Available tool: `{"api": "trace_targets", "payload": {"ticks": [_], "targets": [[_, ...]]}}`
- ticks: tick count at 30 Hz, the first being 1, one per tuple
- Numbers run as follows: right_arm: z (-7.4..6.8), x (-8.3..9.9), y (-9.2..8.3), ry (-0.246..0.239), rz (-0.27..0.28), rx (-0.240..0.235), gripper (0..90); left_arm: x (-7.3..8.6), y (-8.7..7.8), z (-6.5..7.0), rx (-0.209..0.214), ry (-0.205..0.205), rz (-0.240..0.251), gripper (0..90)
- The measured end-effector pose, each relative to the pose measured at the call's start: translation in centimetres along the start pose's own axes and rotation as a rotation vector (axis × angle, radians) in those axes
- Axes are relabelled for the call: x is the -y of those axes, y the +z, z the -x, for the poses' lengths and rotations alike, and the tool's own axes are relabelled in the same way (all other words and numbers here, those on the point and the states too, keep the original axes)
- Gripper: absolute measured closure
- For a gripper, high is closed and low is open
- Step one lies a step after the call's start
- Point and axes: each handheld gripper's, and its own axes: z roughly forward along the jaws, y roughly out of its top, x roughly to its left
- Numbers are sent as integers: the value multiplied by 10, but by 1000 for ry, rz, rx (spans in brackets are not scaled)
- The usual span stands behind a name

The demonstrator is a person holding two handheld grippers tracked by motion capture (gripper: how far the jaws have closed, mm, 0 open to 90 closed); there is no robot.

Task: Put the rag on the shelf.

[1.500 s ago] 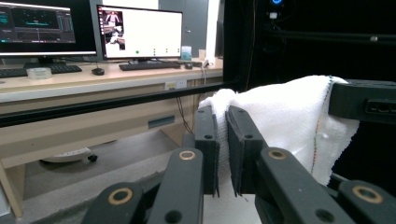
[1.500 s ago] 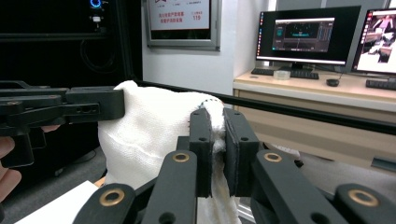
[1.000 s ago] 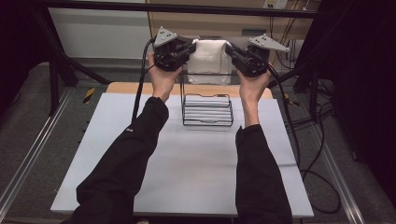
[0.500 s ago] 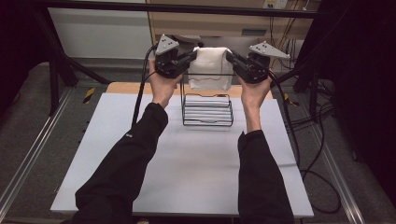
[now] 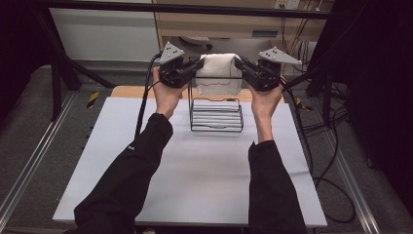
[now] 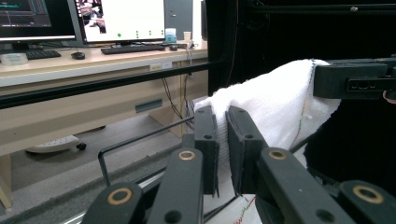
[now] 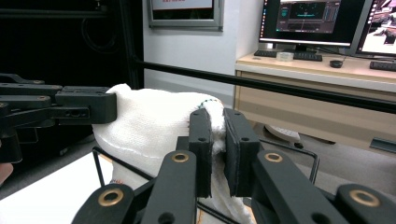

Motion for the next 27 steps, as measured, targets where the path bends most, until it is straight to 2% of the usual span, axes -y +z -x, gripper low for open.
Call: {"api": "trace_targets", "payload": {"ticks": [8,16,27], "targets": [[-3,4,-6,-6,-6,-7,823,2,-6,4,8,22,-21,826],[-5,9,-12,-13,-13,-22,820,6,-8,6,12,12,-27,824],[-8,15,-20,-22,-34,-51,814,9,-16,10,35,-4,-64,805]]}}
